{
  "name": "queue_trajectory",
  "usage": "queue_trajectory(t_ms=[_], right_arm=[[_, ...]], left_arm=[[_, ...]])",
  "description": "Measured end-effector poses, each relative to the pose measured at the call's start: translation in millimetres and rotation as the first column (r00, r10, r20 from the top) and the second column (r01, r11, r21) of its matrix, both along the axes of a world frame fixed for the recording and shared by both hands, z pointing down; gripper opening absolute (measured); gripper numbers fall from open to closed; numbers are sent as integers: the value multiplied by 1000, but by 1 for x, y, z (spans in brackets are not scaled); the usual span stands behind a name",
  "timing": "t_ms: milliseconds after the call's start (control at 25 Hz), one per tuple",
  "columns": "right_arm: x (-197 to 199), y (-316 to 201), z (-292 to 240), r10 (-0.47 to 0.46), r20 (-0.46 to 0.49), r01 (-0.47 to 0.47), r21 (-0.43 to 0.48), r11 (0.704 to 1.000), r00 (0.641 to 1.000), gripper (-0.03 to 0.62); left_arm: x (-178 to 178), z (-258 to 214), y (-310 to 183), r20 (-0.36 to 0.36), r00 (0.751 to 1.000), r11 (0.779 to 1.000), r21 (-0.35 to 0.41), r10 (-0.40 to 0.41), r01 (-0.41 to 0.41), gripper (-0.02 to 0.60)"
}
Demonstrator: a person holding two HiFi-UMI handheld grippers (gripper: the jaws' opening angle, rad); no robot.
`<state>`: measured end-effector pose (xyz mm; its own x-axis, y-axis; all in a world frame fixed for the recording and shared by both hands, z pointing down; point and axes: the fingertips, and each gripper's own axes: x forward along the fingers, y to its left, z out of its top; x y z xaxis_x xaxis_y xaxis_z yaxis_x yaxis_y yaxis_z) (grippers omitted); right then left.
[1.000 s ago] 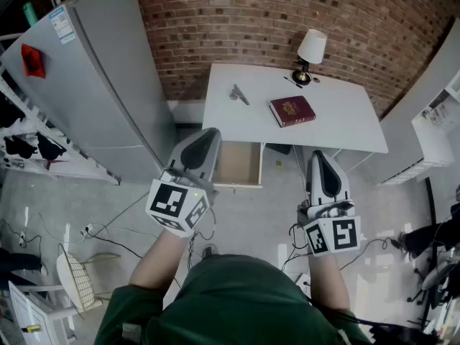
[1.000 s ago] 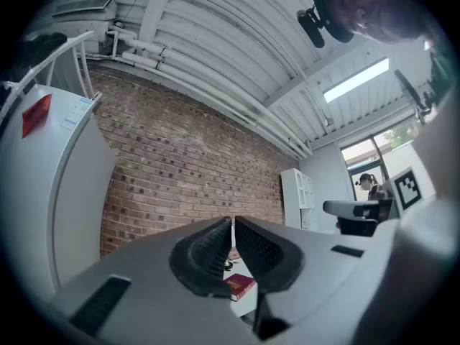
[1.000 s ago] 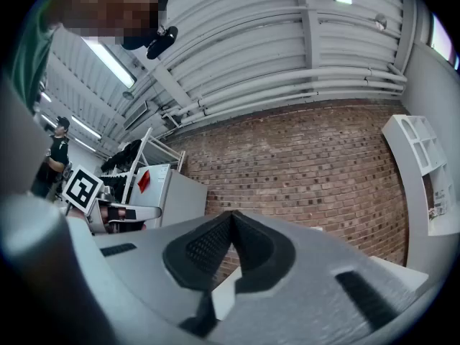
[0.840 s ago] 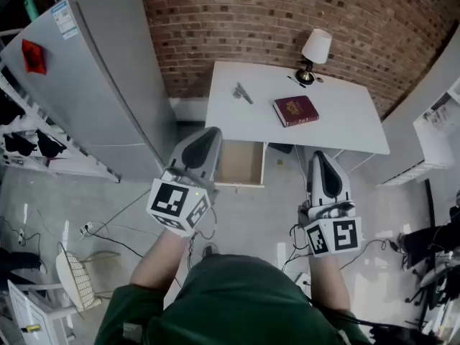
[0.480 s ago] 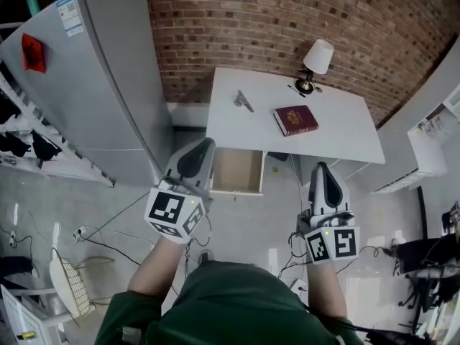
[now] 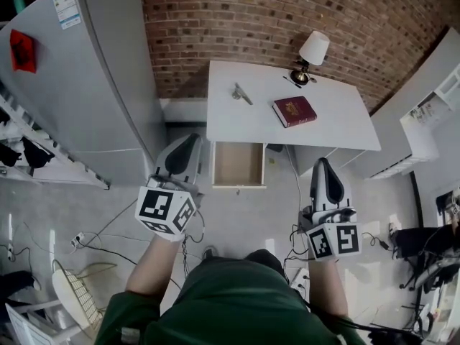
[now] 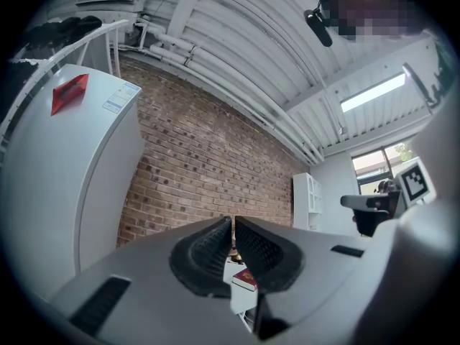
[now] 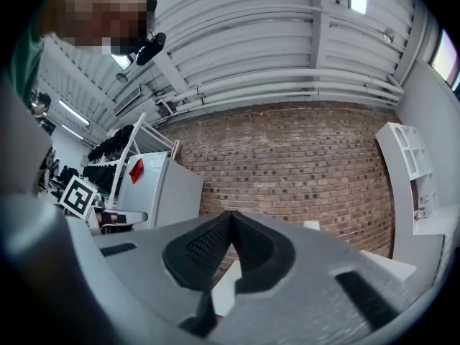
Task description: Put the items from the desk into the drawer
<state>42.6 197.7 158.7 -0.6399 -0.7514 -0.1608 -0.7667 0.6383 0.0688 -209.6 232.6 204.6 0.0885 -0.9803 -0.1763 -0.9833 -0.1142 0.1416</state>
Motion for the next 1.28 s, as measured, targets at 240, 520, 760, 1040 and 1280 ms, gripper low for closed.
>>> queue_trajectory(t_ms=[240,520,760,1040,1280], right_arm=[[-3,-15,10,7,-1,-7,-28,1000,1000,3],[-7,-64,24,-30,17,31,-49,998,999,3],[-12,-128,38,-85,41,88,-78,993,995,3],[-16,-204,55,-149,56,155,-126,980,987,3],[-21,-252,72,-202,78,212,-172,962,976,3]], left_arm=[[-6,2,-9,-2,1000,1000,-6,0,0,15],[-11,18,-39,32,999,997,-63,-43,45,14],[-12,20,-85,54,994,991,-92,-96,100,14],[-3,28,-150,44,991,984,-126,-125,129,14],[2,28,-184,61,985,975,-144,-160,168,14]])
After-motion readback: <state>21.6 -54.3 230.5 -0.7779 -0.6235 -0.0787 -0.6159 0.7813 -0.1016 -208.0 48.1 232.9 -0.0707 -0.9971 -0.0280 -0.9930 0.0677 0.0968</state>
